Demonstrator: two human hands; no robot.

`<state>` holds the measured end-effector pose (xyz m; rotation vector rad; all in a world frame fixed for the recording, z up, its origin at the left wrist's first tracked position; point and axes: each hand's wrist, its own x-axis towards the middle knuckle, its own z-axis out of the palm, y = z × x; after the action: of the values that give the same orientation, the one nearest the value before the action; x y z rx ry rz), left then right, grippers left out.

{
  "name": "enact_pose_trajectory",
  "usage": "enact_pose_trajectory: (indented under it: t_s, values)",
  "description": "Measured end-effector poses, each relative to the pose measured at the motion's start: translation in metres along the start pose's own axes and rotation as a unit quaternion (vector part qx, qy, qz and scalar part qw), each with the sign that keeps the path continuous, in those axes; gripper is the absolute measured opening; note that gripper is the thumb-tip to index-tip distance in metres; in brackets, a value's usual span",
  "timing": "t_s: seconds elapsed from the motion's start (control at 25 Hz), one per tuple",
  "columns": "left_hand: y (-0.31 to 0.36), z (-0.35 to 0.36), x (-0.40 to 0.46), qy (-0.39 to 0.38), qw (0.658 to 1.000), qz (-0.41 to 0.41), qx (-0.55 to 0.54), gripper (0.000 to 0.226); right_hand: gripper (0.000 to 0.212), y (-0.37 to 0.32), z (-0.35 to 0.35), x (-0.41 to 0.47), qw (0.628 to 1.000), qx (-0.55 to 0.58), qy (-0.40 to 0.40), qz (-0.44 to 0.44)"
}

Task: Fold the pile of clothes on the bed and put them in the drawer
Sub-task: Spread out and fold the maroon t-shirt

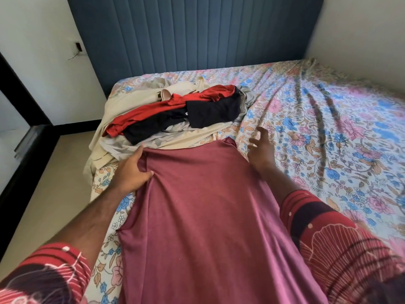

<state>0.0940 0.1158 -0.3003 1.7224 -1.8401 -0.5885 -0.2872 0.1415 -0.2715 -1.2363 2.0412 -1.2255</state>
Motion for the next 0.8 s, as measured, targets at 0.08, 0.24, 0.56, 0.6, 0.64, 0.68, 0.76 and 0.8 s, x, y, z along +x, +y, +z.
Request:
enact_pose_trajectory:
  t_s: [0.08,0.24,0.56,0.6,0.64,0.68,0.76,0.8]
  values:
    - [0.004,0.001,-0.007,0.084,0.995,0.006,-0.053,0.053,0.042,0.005,-0.019,-0.015,0.997,-0.074,0.013,-0.006]
    - [0.019,-0.010,-0.045,0.165,0.986,-0.035,0.006,0.019,0.029,0.024,-0.061,-0.062,0.943,-0.317,-0.104,-0.016]
    - [0.026,-0.018,-0.202,0.088,0.968,-0.202,0.122,0.074,0.028,0.055,-0.138,-0.121,0.916,-0.310,-0.256,0.020]
    - [0.027,-0.017,-0.221,0.096,0.967,-0.208,0.110,0.071,0.023,0.058,-0.136,-0.130,0.920,-0.304,-0.246,0.008]
    - [0.030,-0.016,-0.238,0.102,0.968,-0.206,0.098,0.067,0.021,0.061,-0.135,-0.139,0.930,-0.304,-0.206,-0.004]
    - [0.034,-0.016,-0.253,0.100,0.969,-0.206,0.095,0.063,0.021,0.062,-0.136,-0.148,0.941,-0.304,-0.149,-0.007]
    - [0.041,-0.020,-0.281,0.076,0.970,-0.202,0.109,0.060,0.030,0.066,-0.144,-0.167,0.946,-0.313,-0.088,0.013]
    - [0.045,-0.021,-0.292,0.055,0.972,-0.197,0.118,0.060,0.038,0.068,-0.150,-0.177,0.938,-0.331,-0.095,0.024]
